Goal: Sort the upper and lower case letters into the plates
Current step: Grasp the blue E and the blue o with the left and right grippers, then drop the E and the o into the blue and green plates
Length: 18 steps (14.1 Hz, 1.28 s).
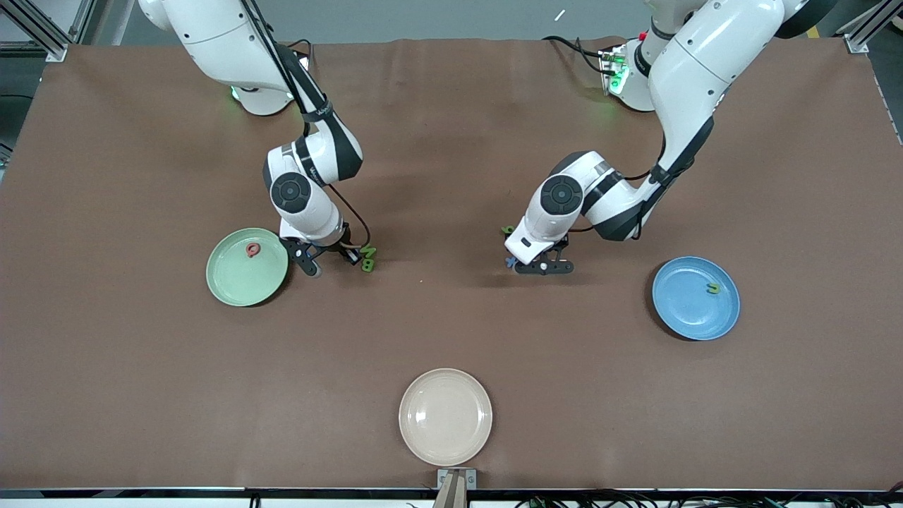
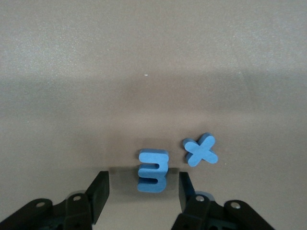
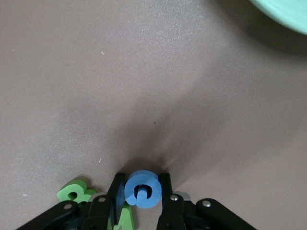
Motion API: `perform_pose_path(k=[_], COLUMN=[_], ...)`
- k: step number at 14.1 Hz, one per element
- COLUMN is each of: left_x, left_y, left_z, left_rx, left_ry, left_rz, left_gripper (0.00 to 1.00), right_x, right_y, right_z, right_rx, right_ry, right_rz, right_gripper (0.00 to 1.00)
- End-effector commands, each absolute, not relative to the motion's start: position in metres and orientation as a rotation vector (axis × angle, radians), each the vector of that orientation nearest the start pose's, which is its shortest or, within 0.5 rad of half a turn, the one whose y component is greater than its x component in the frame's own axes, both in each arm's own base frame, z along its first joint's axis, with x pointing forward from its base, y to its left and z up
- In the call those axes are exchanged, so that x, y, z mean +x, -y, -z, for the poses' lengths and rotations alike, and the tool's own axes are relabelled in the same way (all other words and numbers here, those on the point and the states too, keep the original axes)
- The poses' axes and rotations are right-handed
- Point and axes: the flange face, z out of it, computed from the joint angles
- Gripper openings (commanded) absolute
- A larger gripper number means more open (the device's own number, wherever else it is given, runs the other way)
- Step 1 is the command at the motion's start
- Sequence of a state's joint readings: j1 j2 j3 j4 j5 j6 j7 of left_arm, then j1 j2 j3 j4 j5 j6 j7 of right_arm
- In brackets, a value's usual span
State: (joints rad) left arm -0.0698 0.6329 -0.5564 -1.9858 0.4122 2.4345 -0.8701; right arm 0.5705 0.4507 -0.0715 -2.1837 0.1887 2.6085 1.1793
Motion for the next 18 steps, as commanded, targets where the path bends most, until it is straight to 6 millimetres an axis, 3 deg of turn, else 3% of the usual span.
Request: perform_pose_path(k=[1, 4, 6, 8, 12, 14, 16, 18], left_x=[0.49, 0.491, 0.492, 0.492, 0.493, 0.5, 0.508, 0.522], left_y=[0.351, 0.352, 0.352, 0.352, 0.353, 0.349, 0.342, 0.324], left_z=[-0.178, -0.175, -0.174, -0.173, -0.176, -0.184, -0.198, -0.218], left_rx=[-3.147, -3.14, -3.141, -3.141, -3.141, -3.142, -3.142, -3.137], left_ry=[-0.022, -0.053, -0.053, -0.054, 0.095, 0.115, 0.115, 0.098], left_rz=[-0.088, -0.069, -0.072, -0.072, -0.064, -0.043, -0.002, 0.045], left_gripper=[0.54, 0.5, 0.43, 0.32, 0.06, 0.02, 0.01, 0.01], right_x=[0.496, 0.528, 0.542, 0.553, 0.555, 0.553, 0.551, 0.549], right_y=[-0.263, -0.249, -0.216, -0.17, -0.087, -0.05, -0.031, -0.026], right_z=[-0.182, -0.238, -0.263, -0.274, -0.258, -0.244, -0.236, -0.224], right_rx=[-2.851, -2.934, -2.96, -2.988, -3.008, -3.011, -3.016, -3.022], right_ry=[-1.276, -1.171, -1.064, -0.924, -0.756, -0.701, -0.656, -0.65], right_rz=[-0.13, -0.273, -0.284, -0.301, -0.34, -0.316, -0.294, -0.289], right_gripper=[0.0, 0.0, 0.0, 0.0, 0.0, 0.01, 0.01, 0.01])
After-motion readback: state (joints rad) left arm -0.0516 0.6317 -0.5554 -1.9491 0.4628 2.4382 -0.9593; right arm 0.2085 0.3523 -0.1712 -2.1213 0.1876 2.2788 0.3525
